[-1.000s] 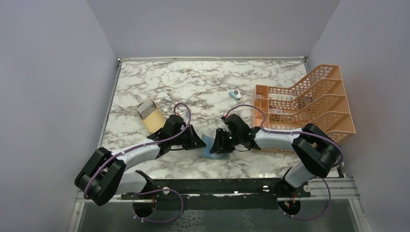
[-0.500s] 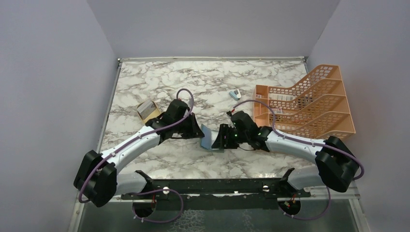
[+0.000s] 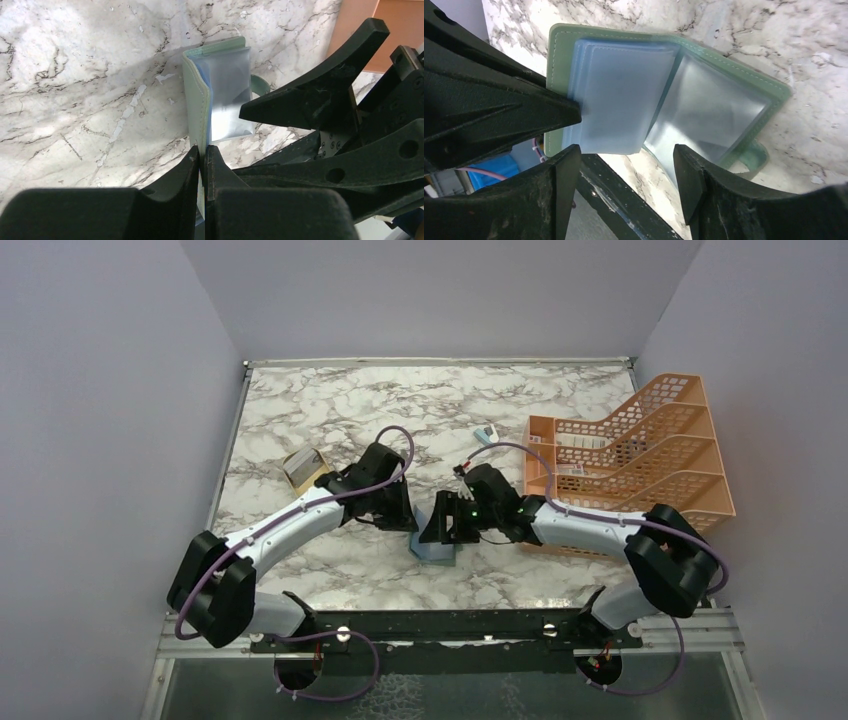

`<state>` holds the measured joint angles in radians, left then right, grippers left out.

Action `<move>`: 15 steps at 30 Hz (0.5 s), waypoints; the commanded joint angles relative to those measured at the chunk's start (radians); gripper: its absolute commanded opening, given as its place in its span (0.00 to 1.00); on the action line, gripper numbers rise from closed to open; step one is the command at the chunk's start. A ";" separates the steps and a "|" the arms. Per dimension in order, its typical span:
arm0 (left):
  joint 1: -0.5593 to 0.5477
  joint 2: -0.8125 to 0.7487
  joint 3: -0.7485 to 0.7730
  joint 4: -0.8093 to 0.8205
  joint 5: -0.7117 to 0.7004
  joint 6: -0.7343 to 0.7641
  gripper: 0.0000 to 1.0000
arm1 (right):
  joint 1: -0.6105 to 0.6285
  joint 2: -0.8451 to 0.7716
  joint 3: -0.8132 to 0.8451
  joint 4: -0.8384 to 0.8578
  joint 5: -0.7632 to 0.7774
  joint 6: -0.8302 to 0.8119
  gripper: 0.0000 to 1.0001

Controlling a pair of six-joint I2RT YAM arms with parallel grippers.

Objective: Put the credit cards into the card holder
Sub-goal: Open the card holder at the center of the board.

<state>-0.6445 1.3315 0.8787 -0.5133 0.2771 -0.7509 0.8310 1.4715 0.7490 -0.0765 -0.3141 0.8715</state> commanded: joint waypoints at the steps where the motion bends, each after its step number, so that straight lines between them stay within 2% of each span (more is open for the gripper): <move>1: -0.010 0.012 0.038 -0.024 -0.020 0.015 0.00 | 0.019 0.045 0.038 0.070 -0.051 0.014 0.71; 10: -0.014 0.012 0.036 -0.022 -0.010 0.012 0.00 | 0.031 0.120 0.045 0.101 -0.058 0.051 0.72; 15: -0.013 0.009 0.028 -0.019 -0.008 0.014 0.00 | 0.031 0.133 0.037 0.060 -0.009 0.047 0.68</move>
<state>-0.6514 1.3449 0.8883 -0.5346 0.2710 -0.7460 0.8555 1.5929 0.7689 -0.0151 -0.3588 0.9108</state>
